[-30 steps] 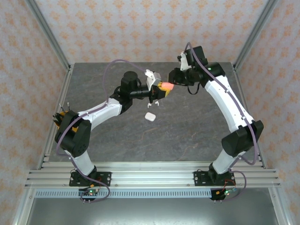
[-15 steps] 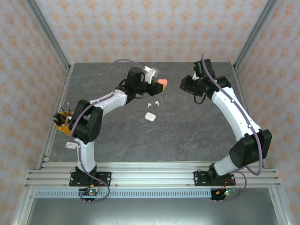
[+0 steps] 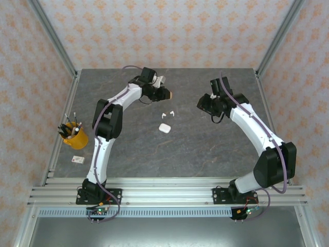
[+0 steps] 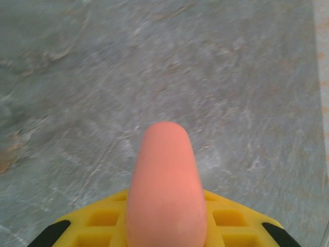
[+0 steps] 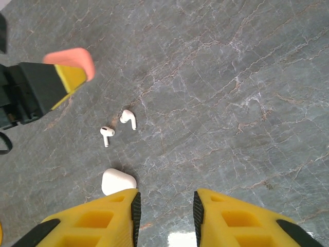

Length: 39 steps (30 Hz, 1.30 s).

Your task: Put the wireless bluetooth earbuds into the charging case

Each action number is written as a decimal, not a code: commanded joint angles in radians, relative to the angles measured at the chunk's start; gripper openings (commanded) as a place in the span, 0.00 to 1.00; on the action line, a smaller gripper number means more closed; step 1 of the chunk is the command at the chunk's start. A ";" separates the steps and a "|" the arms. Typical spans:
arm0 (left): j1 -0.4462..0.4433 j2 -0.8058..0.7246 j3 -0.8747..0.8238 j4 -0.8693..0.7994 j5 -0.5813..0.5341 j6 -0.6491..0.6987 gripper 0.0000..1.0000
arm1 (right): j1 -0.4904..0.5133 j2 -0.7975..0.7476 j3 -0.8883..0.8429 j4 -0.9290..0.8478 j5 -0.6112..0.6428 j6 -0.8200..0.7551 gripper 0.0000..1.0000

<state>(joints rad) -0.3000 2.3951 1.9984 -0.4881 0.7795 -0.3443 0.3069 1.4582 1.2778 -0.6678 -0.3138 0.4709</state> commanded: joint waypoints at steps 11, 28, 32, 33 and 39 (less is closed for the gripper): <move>0.045 0.130 0.191 -0.236 0.027 -0.004 0.20 | 0.010 -0.052 -0.039 0.017 0.019 0.013 0.36; 0.107 0.003 0.202 -0.355 -0.113 0.069 1.00 | 0.010 -0.149 -0.067 -0.038 0.051 -0.012 0.42; 0.107 -0.136 0.146 -0.385 -0.208 0.124 1.00 | 0.013 -0.157 -0.086 -0.036 0.047 -0.021 0.51; 0.106 -0.191 0.110 -0.375 -0.232 0.130 1.00 | 0.016 -0.157 -0.092 -0.033 0.046 -0.024 0.53; 0.104 -0.473 -0.119 -0.289 -0.351 0.129 1.00 | 0.071 -0.133 -0.112 -0.026 0.078 -0.025 0.60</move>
<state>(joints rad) -0.1925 2.0384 1.9533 -0.8070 0.5262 -0.2367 0.3477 1.3239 1.1793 -0.6834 -0.2794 0.4530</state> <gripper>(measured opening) 0.997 0.594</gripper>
